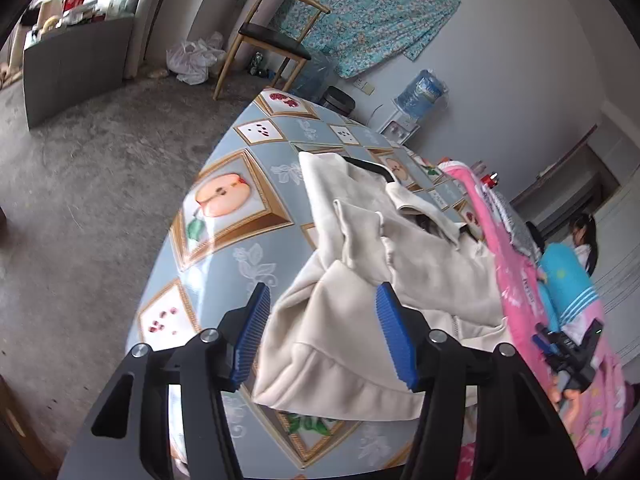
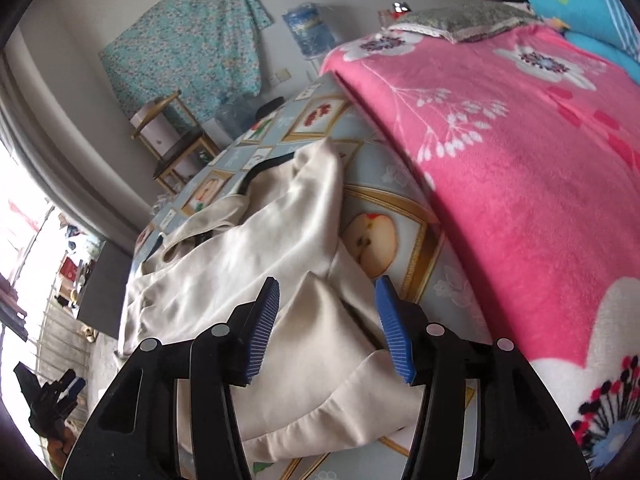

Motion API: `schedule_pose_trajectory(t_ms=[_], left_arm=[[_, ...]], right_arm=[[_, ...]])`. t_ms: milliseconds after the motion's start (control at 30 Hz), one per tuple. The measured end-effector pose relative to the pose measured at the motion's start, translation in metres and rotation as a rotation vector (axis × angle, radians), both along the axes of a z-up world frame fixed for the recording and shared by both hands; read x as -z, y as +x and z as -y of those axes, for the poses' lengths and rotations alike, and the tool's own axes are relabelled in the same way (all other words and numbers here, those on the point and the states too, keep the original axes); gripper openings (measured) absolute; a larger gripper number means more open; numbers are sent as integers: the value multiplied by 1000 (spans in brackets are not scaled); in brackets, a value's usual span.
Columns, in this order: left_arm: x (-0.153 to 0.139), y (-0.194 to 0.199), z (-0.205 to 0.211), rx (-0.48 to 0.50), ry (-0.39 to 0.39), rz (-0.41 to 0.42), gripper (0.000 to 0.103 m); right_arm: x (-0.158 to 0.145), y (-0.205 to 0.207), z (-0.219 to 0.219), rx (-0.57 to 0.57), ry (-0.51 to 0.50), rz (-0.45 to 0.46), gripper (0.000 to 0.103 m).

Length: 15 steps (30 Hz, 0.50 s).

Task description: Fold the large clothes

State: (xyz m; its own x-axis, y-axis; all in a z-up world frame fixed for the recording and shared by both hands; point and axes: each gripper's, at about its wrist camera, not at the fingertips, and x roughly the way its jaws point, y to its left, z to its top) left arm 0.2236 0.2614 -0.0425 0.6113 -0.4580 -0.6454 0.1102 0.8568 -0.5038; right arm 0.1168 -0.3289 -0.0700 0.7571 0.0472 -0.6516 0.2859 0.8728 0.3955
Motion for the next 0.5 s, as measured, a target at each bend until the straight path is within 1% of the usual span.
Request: schedule_pose_trajectory(t_ms=[67, 133, 167, 200, 233, 300, 333, 367, 433, 500], left_arm=[[5, 2, 9, 30, 64, -11, 54], [13, 5, 28, 87, 136, -19, 54], [18, 7, 39, 114, 182, -17, 54], [24, 9, 51, 133, 241, -16, 54], [28, 10, 58, 138, 287, -16, 54], [36, 13, 72, 135, 376, -7, 54], [39, 14, 75, 121, 401, -5, 50], [41, 14, 76, 114, 410, -9, 46], [45, 16, 79, 115, 390, -28, 32], [49, 16, 79, 105, 378, -39, 28]], right_arm=[[-2, 2, -15, -79, -1, 13, 53], [-3, 10, -45, -228, 3, 14, 55], [-2, 15, -60, -292, -2, 3, 60], [2, 24, -82, -392, -13, -29, 62], [7, 33, -102, -472, -40, -68, 62], [15, 45, -135, -547, -154, -124, 62], [18, 51, -152, -579, -223, -137, 62], [22, 57, -164, -617, -253, -144, 62], [29, 68, -177, -661, -267, -158, 62], [37, 76, -182, -671, -311, -195, 62]])
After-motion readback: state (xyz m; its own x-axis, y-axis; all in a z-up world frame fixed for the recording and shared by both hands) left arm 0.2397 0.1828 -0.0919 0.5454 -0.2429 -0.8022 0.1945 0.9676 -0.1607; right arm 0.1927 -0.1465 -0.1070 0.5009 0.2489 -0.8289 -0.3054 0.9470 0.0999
